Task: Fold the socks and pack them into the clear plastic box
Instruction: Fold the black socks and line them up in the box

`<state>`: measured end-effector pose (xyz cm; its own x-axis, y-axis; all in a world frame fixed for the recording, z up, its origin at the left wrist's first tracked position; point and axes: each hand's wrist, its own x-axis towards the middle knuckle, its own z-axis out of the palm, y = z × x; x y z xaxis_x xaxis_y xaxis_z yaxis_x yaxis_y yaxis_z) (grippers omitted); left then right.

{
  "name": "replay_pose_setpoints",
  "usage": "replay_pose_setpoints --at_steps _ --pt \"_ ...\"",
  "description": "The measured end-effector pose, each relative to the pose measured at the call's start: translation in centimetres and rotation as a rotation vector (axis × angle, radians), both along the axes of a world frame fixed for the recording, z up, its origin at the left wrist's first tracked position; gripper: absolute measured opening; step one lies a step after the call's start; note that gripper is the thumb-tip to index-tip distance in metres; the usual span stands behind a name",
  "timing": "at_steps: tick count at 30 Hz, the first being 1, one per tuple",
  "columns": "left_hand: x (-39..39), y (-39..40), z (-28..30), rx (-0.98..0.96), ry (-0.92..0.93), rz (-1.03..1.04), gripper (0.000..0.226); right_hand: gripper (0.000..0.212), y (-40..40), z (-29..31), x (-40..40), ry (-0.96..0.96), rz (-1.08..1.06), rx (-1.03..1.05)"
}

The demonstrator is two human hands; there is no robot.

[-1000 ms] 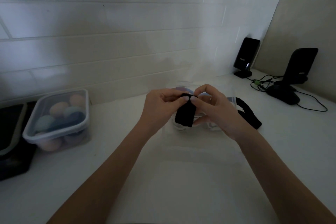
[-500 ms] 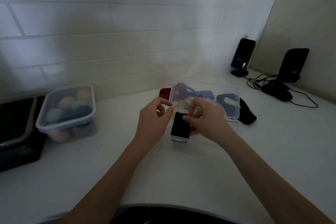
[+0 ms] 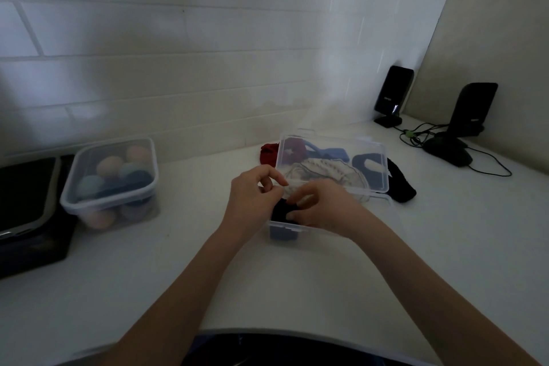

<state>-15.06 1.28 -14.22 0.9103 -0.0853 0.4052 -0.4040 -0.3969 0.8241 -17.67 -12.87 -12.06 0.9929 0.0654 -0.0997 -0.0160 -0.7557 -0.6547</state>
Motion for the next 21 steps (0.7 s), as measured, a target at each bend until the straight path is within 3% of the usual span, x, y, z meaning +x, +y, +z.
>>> replay_pose_setpoints --at_steps 7,15,21 --pt "0.1 -0.1 -0.1 -0.018 -0.013 0.019 0.018 0.034 0.9 0.0 0.8 -0.035 0.068 -0.197" --pt "0.3 -0.1 -0.2 -0.032 -0.025 0.035 0.017 0.024 1.5 0.3 1.7 -0.111 0.274 -0.473" --pt "0.6 -0.1 -0.3 -0.025 -0.039 0.047 0.023 0.024 2.1 0.4 2.1 -0.101 0.332 -0.548"
